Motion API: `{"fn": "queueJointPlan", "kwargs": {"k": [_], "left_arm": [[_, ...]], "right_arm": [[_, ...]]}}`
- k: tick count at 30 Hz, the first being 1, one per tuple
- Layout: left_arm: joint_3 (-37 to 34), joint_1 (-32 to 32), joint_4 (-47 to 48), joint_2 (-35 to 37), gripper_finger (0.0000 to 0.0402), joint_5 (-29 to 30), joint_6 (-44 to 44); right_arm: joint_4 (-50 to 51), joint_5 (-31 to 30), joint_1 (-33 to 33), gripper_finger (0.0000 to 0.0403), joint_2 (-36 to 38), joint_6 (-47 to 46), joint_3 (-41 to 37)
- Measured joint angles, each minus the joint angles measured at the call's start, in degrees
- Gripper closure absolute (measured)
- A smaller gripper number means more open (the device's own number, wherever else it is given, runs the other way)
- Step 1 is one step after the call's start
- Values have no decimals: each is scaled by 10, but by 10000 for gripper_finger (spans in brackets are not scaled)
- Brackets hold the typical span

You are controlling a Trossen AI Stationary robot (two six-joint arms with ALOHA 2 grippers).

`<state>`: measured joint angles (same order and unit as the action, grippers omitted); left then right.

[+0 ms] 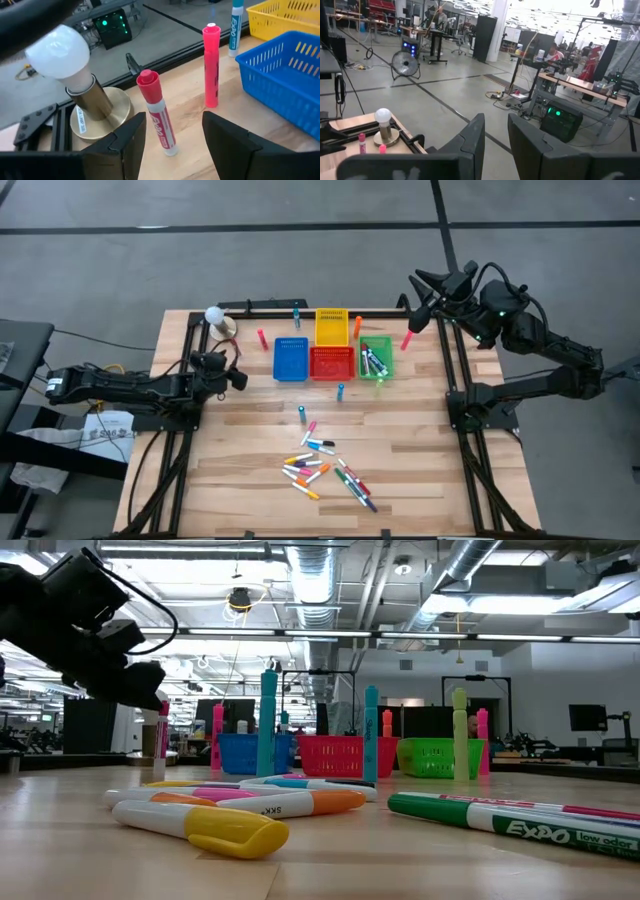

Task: Pick & Place Markers
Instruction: Put the large pink marker pen into the green bin

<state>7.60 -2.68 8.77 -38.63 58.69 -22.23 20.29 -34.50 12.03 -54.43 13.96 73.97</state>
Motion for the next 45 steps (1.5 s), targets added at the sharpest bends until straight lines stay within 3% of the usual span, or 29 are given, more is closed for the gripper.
{"fn": "queueJointPlan", "kwargs": {"k": [12,19,31,38,45], "left_arm": [[0,-30,-3,0,207,17,-86],[0,-38,-7,0,207,-59,-68],[0,-68,-10,-9,207,-31,-77],[0,-113,-21,-12,207,-118,-46],[0,-141,-33,-12,207,-125,-16]], "right_arm": [[3,0,0,329,0,0,0],[3,0,0,329,0,37,0],[2,0,1,329,0,76,0],[-32,0,15,329,0,92,0],[-36,0,37,329,2,92,0]]}}
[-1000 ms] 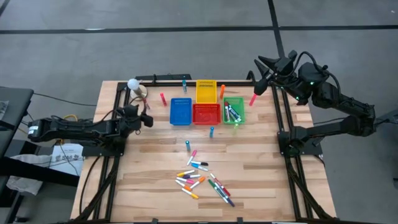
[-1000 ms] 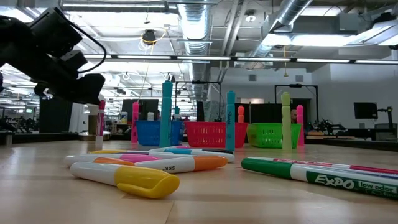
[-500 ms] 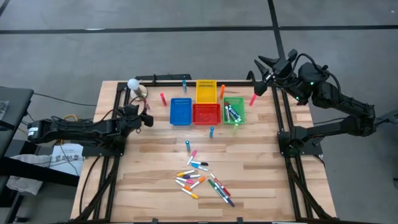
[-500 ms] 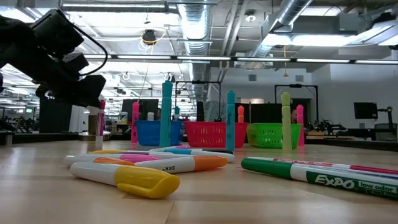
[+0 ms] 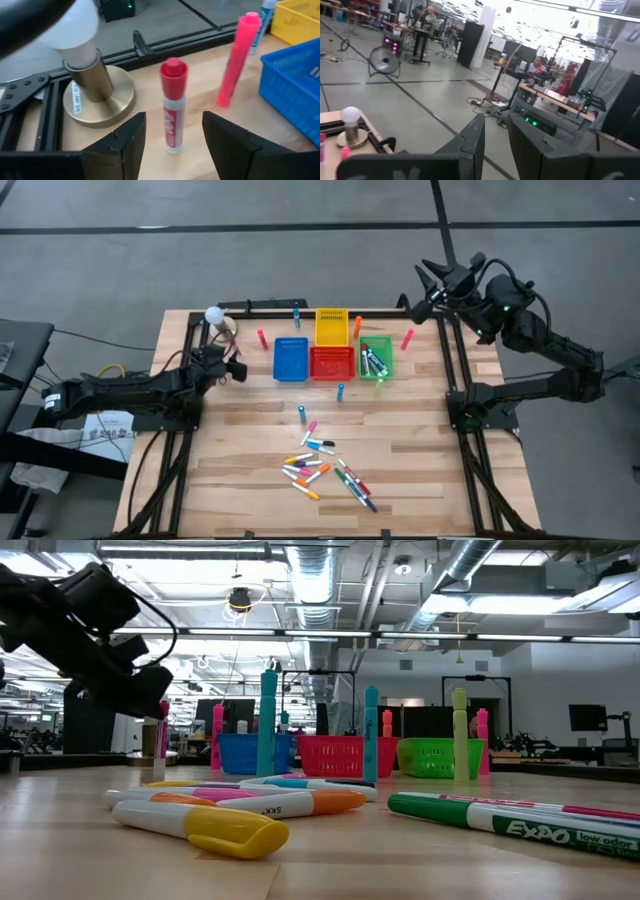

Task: Pick & Place Markers
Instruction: Put the large pink marker pen into the green bin

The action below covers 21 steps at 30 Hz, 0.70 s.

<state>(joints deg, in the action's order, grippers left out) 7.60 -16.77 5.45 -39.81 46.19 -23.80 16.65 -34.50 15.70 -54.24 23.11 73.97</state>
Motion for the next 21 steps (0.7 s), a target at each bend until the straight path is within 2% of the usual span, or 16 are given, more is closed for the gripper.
{"fn": "queueJointPlan", "kwargs": {"k": [2,6,21], "left_arm": [[0,-9,-2,0,207,-8,12],[0,-24,-13,0,207,-65,41],[0,-81,-47,0,207,-94,96]], "right_arm": [[0,0,7,329,0,0,0],[6,0,16,329,0,-2,0],[11,2,16,329,-1,-6,0]]}}
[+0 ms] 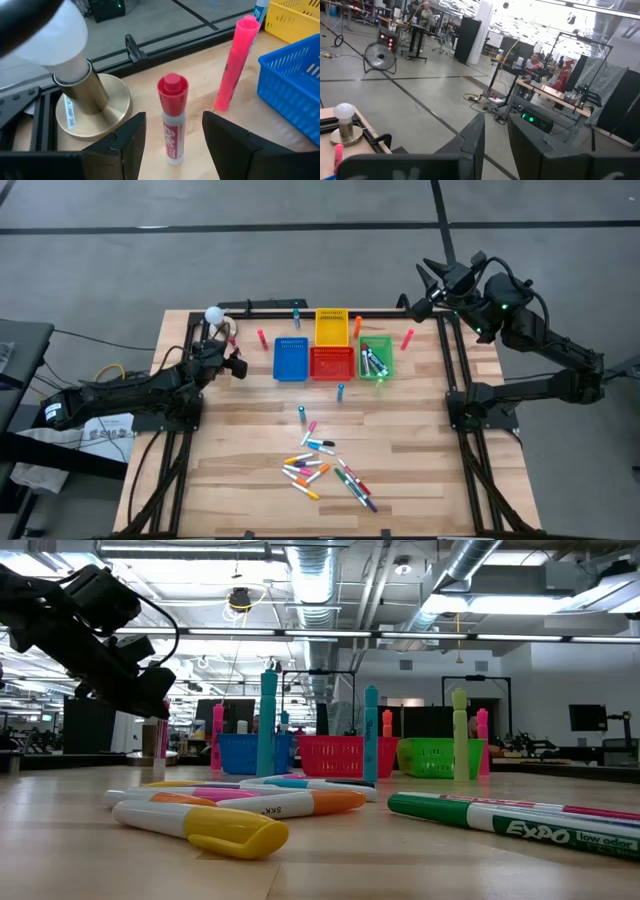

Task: Pick & Place Markers
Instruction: Put the large pink marker pen into the green bin

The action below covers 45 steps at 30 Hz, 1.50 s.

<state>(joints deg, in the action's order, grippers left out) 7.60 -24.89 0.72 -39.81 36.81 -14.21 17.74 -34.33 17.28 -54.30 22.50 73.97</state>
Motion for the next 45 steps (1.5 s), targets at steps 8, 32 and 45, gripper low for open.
{"fn": "queueJointPlan", "kwargs": {"k": [8,32,45], "left_arm": [[0,-29,-15,0,207,-46,48],[0,-80,-58,-18,207,-100,80],[0,-82,-105,-61,224,-108,80]], "right_arm": [[0,0,0,329,0,-1,0],[-3,0,0,329,-1,-1,0],[-3,0,0,329,-1,-1,0]]}}
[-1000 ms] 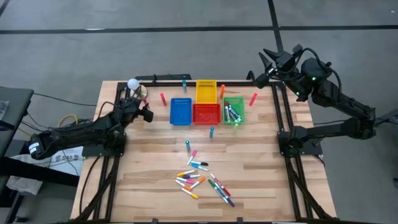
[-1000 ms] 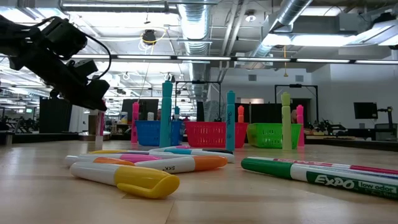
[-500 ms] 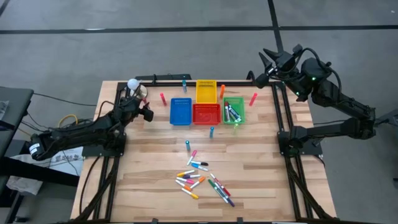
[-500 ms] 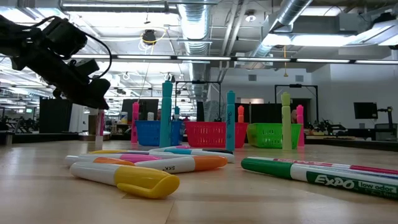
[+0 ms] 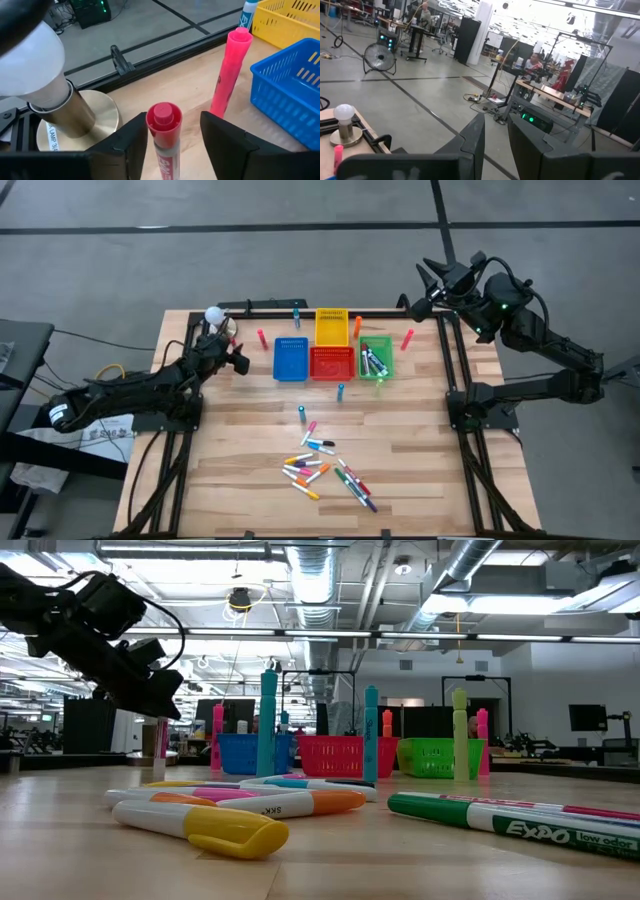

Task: Pick & Place Markers
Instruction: Put the large pink marker pen into the green bin

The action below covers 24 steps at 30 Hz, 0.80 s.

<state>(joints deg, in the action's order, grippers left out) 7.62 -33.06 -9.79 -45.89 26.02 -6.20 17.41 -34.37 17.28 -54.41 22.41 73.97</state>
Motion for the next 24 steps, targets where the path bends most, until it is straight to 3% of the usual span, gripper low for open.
{"fn": "queueJointPlan", "kwargs": {"k": [12,24], "left_arm": [[0,0,-8,0,319,0,0],[0,3,-21,8,325,0,-1]], "right_arm": [[-3,0,0,329,0,1,0],[-5,0,0,329,0,6,0]]}}
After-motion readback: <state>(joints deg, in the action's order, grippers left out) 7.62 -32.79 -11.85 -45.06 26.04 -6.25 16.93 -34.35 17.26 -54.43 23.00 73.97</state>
